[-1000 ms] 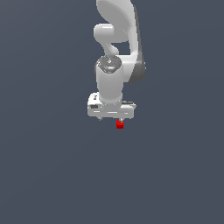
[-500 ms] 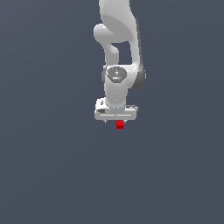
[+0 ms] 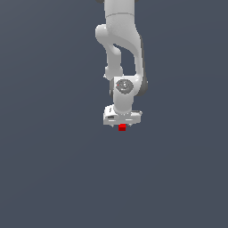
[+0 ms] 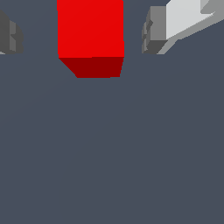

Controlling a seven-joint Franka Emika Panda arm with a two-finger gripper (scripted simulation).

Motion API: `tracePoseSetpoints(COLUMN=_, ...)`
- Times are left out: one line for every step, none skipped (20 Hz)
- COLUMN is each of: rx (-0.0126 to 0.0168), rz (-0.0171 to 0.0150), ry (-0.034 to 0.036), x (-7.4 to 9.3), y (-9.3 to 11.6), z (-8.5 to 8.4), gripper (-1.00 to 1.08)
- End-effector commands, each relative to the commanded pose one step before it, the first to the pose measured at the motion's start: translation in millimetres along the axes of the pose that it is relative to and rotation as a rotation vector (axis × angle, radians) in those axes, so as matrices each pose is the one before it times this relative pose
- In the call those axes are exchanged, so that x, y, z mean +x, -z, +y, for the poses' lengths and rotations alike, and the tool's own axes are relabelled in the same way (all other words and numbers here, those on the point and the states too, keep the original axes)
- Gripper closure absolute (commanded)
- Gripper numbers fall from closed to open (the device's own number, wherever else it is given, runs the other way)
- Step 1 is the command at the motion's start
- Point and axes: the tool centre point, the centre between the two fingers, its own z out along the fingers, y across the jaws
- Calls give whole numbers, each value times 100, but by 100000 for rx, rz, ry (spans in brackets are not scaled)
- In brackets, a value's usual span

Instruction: Pick up the red cube and move it to a goal position.

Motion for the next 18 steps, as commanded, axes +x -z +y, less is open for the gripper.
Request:
tracePoseSetpoints(rx=-51, rz=219, ry=1108, x=-388, y=-1003, z=-367, gripper=-92)
tracePoseSetpoints(rx=-20, rz=22, ry=315, x=-110, y=-291, z=-108, gripper=-92)
tracePoseSetpoints(rx=-17, rz=17, ry=248, x=-89, y=-240, z=-83, gripper=-92)
tracePoseSetpoints(rx=-15, rz=14, ry=206, x=-69, y=-187, z=-71, gripper=-92)
tracePoseSetpoints(rx=-10, rz=10, ry=137, x=-49, y=-134, z=-45, gripper=-92)
tracePoseSetpoints(rx=-8, rz=7, ry=97, x=-29, y=-80, z=-35, gripper=-92)
tracePoseSetpoints(rx=0, rz=0, ry=0, x=-10, y=-28, z=6, gripper=-92)
tracePoseSetpoints(rx=0, rz=0, ry=0, x=0, y=0, z=0, gripper=108)
tracePoseSetpoints(rx=0, rz=0, ry=0, x=0, y=0, z=0, gripper=108)
tracePoseSetpoints(rx=0, rz=0, ry=0, x=0, y=0, z=0, gripper=108)
tracePoseSetpoints(rx=0, rz=0, ry=0, x=0, y=0, z=0, gripper=108)
tracePoseSetpoints(rx=0, rz=0, ry=0, x=0, y=0, z=0, gripper=108)
tracePoseSetpoints(rx=0, rz=0, ry=0, x=0, y=0, z=0, gripper=108)
tracePoseSetpoints(rx=0, rz=0, ry=0, x=0, y=0, z=0, gripper=108)
tracePoseSetpoints(rx=0, rz=0, ry=0, x=0, y=0, z=0, gripper=108)
tracePoseSetpoints(rx=0, rz=0, ry=0, x=0, y=0, z=0, gripper=108)
tracePoseSetpoints(rx=0, rz=0, ry=0, x=0, y=0, z=0, gripper=108)
tracePoseSetpoints(rx=0, rz=0, ry=0, x=-4, y=33, z=2, gripper=108)
